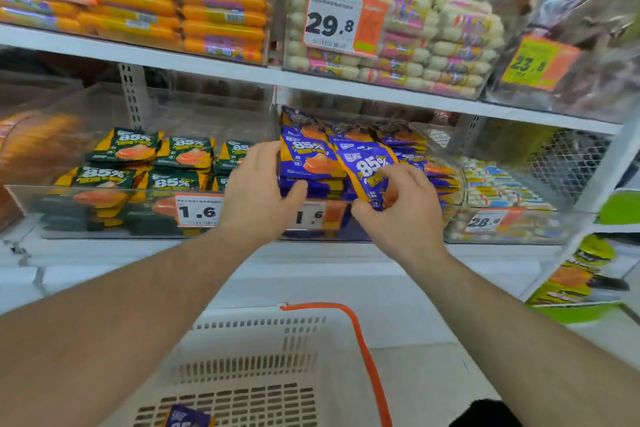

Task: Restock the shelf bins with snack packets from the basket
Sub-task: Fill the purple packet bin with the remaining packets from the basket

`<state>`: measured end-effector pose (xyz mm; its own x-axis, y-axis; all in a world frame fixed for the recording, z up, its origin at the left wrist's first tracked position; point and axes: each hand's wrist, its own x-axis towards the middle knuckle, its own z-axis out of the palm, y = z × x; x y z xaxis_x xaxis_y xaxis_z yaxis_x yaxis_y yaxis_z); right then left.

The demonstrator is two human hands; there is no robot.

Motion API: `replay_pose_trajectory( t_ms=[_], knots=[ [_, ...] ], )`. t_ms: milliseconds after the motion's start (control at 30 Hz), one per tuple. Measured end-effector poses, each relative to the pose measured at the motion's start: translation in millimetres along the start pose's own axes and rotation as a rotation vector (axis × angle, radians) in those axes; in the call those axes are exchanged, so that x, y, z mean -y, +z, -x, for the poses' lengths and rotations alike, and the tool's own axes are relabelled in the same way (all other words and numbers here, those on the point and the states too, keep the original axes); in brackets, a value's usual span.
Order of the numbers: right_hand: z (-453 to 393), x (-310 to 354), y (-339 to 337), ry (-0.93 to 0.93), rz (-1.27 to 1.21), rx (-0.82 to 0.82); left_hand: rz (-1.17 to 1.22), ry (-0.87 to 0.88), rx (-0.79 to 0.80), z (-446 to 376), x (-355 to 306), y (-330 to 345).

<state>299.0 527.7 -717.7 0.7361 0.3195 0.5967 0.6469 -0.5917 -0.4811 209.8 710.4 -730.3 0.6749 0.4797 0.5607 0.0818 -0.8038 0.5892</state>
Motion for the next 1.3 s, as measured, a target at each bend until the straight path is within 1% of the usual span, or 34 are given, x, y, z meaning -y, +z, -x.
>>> replay_pose_trajectory(
  t_ms=[67,133,167,233,300,400,533,600,733,800,833,900,933,967,1000,1033,1067,1100,1133,1167,1233,1300],
  knots=[
    [-28,-17,-11,0.018,0.081,-0.040,-0.046,-0.096,0.106,-10,2,5],
    [-56,-31,-19,0.061,0.138,-0.016,-0.122,-0.193,0.206,-15,4,12],
    [-69,-37,-21,0.085,0.162,0.015,-0.184,-0.216,0.227,-16,5,15],
    [-91,-48,-20,0.117,0.237,0.079,-0.251,-0.221,0.194,-16,5,19],
    [-107,-58,-15,0.154,0.295,0.131,-0.260,-0.219,0.158,-17,5,19],
    [-119,-67,-7,0.202,0.316,0.223,-0.294,-0.218,0.171,-18,7,19],
    [-120,-78,-2,0.235,0.409,0.365,-0.314,-0.197,0.169,-17,9,21],
    [-119,-82,0,0.234,0.445,0.392,-0.323,-0.189,0.158,-17,10,21],
    [-119,-84,-2,0.255,0.438,0.427,-0.309,-0.187,0.167,-16,10,22],
    [-116,-83,-3,0.251,0.442,0.365,-0.295,-0.194,0.206,-15,7,20],
    [-112,-82,-3,0.200,0.444,0.264,-0.265,-0.200,0.219,-15,6,18],
    [-99,-74,2,-0.039,0.397,-0.058,-0.138,-0.198,0.192,-10,6,14],
    [-87,-65,6,-0.170,0.343,-0.191,-0.084,-0.152,0.138,-5,9,12],
    [-73,-53,11,-0.285,0.265,-0.275,-0.073,-0.058,0.069,3,14,9],
    [-57,-41,18,-0.381,0.188,-0.293,-0.098,0.076,0.007,12,18,5],
    [-38,-28,28,-0.454,0.113,-0.264,-0.129,0.222,-0.032,22,24,0],
    [-18,-16,40,-0.496,0.033,-0.205,-0.143,0.337,-0.016,34,32,-5],
    [2,-5,56,-0.504,-0.036,-0.121,-0.152,0.406,0.050,46,41,-11],
    [22,3,73,-0.495,-0.085,-0.017,-0.170,0.413,0.167,57,50,-18],
    [43,11,90,-0.476,-0.106,0.107,-0.203,0.357,0.325,69,59,-27],
    [78,23,124,-0.454,-0.067,0.451,-0.322,0.175,0.651,89,80,-45],
    [106,31,158,-0.444,0.062,0.810,-0.422,0.040,0.865,105,102,-59]
  ],
)
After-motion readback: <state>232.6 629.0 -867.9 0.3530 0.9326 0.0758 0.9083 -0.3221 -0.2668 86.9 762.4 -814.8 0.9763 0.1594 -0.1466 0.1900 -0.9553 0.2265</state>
